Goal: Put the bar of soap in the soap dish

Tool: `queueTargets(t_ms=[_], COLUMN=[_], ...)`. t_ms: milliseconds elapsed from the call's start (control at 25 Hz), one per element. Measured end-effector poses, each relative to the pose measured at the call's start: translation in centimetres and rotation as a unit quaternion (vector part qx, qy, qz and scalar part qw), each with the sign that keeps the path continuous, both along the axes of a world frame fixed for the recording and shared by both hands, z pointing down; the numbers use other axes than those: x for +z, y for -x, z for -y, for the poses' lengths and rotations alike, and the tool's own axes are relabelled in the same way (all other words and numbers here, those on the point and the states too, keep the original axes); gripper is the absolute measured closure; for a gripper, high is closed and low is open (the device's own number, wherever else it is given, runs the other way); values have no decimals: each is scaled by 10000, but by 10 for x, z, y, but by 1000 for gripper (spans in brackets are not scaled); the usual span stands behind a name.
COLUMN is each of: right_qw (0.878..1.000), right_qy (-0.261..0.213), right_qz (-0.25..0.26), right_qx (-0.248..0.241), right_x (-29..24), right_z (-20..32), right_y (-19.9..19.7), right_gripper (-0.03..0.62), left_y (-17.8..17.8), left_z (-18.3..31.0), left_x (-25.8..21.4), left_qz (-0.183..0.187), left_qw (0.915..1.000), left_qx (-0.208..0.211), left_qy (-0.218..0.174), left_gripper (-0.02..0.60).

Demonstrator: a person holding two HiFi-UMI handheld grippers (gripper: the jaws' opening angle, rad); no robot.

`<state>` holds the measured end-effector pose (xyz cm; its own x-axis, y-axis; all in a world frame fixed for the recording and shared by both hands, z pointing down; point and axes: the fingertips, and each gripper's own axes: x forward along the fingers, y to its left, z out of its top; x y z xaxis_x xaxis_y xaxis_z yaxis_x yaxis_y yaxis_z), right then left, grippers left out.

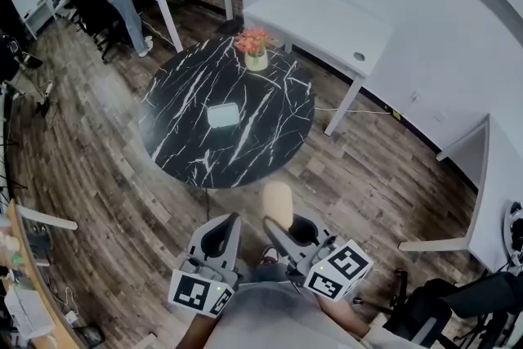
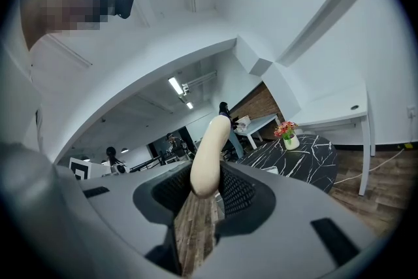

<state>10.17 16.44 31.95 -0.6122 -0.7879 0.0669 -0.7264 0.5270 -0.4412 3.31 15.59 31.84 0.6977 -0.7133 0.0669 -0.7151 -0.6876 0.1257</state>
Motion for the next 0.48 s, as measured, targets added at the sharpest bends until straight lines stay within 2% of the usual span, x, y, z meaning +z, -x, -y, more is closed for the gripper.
queueTargets(t_ms=[480], right_qw=[9999], right_qy=[48], right_qz=[-42], right_qx=[-120], right_x=[2], right_z=[31], right_y=[6], right_gripper=[465], left_y=[5], left_z=[30], left_x=[0], left_qz=[-85], left_qw=[9999], left_qx=[-121], left_qy=[18], left_gripper=[578])
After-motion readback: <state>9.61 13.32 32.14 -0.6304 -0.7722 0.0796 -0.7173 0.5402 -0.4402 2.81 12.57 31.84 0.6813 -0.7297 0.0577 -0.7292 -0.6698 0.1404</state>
